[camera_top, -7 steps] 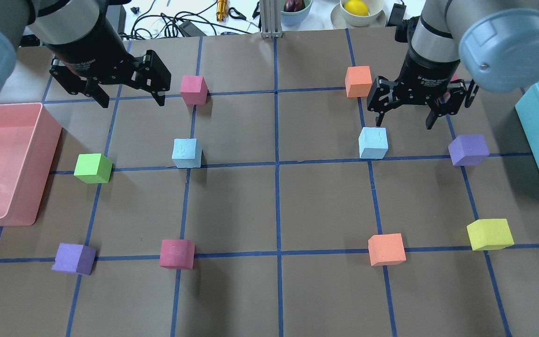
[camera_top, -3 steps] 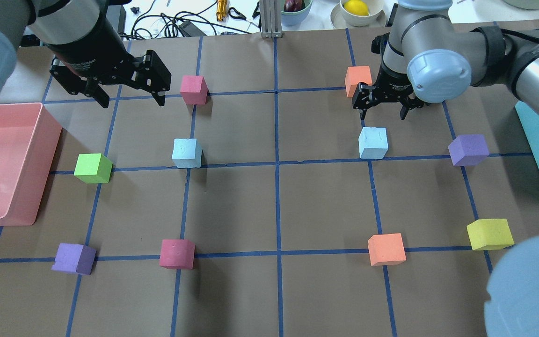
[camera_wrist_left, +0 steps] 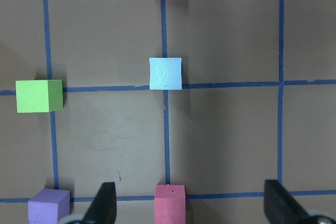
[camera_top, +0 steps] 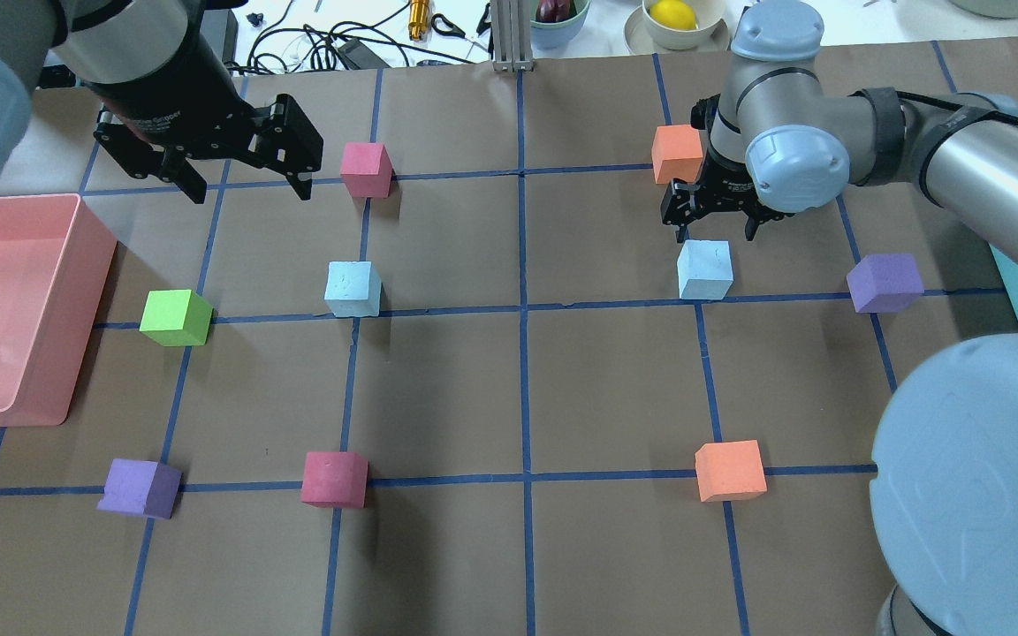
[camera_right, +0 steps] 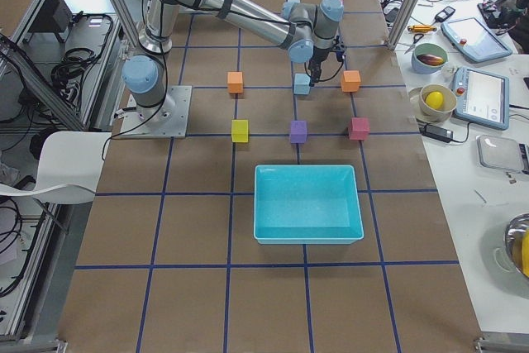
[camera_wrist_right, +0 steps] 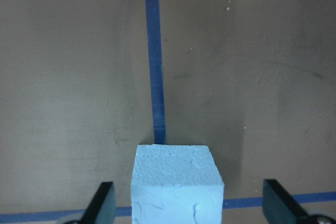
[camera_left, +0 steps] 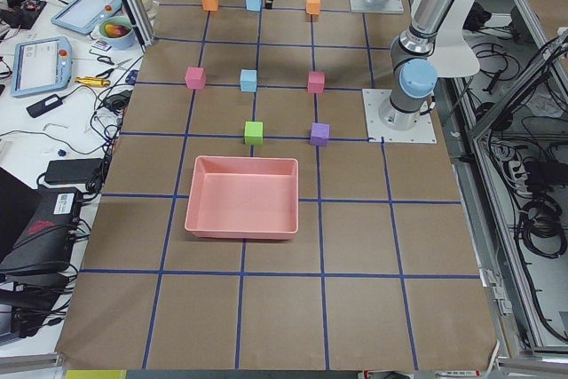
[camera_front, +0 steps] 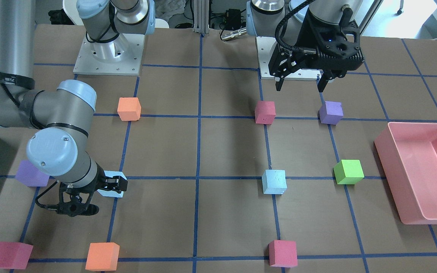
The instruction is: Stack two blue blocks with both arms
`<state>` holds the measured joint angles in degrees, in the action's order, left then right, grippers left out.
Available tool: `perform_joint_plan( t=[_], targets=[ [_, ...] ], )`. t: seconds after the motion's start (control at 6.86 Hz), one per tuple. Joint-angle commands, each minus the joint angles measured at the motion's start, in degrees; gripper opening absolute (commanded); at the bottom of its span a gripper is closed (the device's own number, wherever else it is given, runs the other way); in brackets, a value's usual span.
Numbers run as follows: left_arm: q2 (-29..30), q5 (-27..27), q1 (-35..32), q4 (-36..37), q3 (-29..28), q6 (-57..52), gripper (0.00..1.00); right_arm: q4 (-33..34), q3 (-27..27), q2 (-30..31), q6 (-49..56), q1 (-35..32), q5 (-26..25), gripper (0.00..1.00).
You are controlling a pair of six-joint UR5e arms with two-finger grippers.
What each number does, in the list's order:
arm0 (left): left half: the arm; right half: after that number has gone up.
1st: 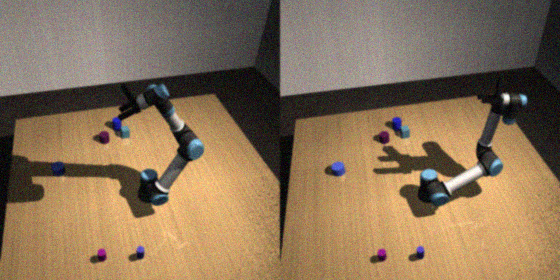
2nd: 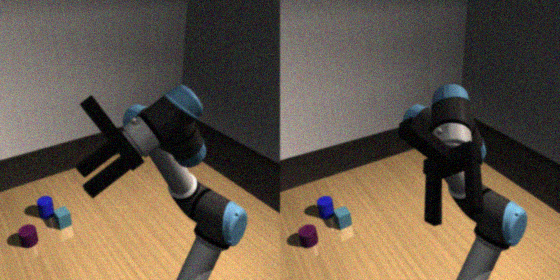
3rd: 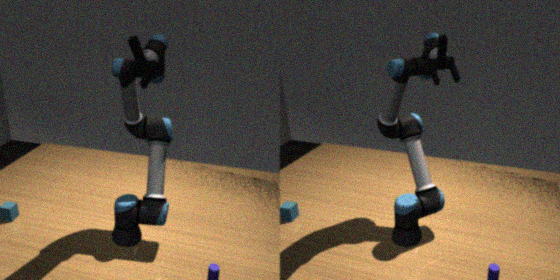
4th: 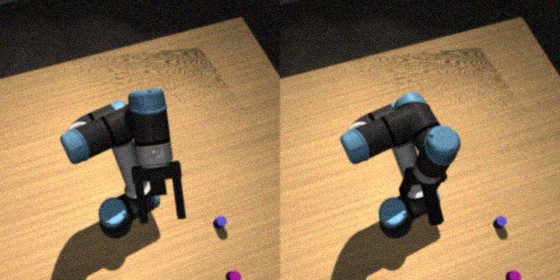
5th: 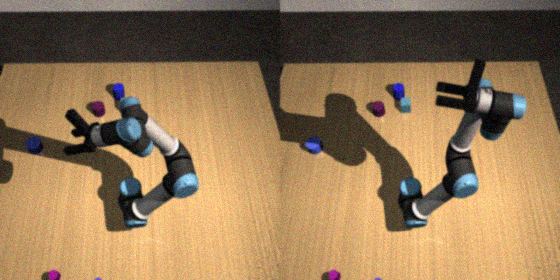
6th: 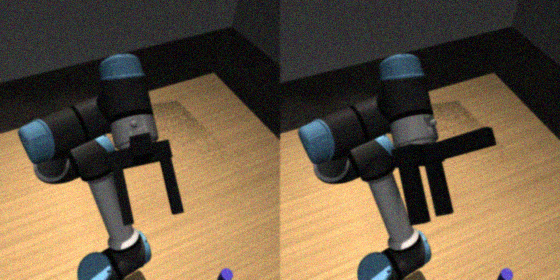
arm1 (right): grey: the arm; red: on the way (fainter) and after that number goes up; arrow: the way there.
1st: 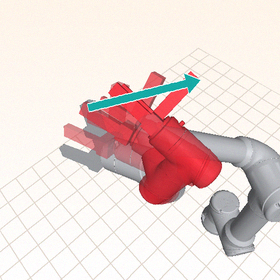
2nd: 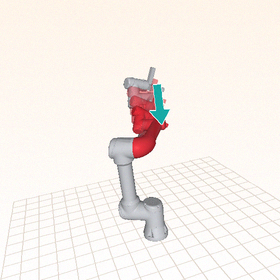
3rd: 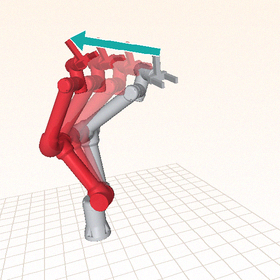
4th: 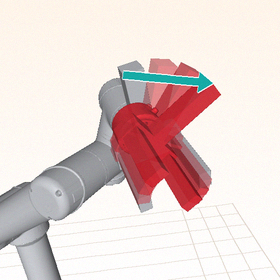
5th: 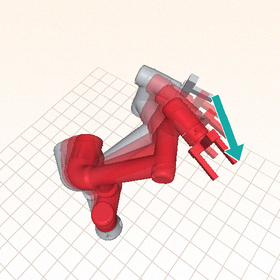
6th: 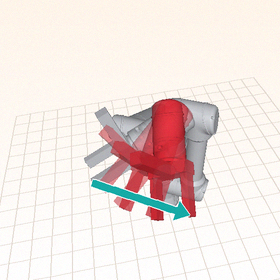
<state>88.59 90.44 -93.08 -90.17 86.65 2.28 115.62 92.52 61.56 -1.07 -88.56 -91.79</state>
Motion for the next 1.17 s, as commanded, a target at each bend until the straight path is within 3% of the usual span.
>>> perform_joint_plan(
  t=[0.0, 0.15, 0.29, 0.44, 0.58, 0.73, 1.02],
  targets=[
    [0.0, 0.0, 0.0, 0.0, 0.0, 0.0, 1.0, 0.1, 0.5, -1.9, 0.2, 0.1, 0.2, 1.0],
    [0.0, 0.0, 0.0, 0.0, 0.0, 0.0, 1.0, 0.1, 0.9, -1.9, 0.0, 0.1, 0.2, 1.0],
    [0.0, 0.0, 0.0, 0.0, 0.0, 0.0, 1.0, 0.0, 0.9, -1.9, -0.9, 0.1, 0.4, 0.79],
    [0.0, 0.0, 0.0, 0.0, 0.0, 0.0, 1.0, 0.0, 1.0, -1.9, -0.9, 0.1, 0.6, 0.4],
    [0.0, 0.0, 0.0, 0.0, 0.0, 0.0, 1.0, -0.1, 0.7, -1.8, -0.9, 0.1, 0.6, 0.1],
    [0.0, 0.0, 0.0, 0.0, 0.0, 0.0, 1.0, -0.8, 0.3, -1.1, -1.0, -0.1, 0.6, 0.0],
    [0.0, 0.0, 0.0, 0.0, 0.0, 0.0, 1.0, -5.3, 0.3, 2.3, -8.3, -3.5, 1.3, 0.0]
  ],
)
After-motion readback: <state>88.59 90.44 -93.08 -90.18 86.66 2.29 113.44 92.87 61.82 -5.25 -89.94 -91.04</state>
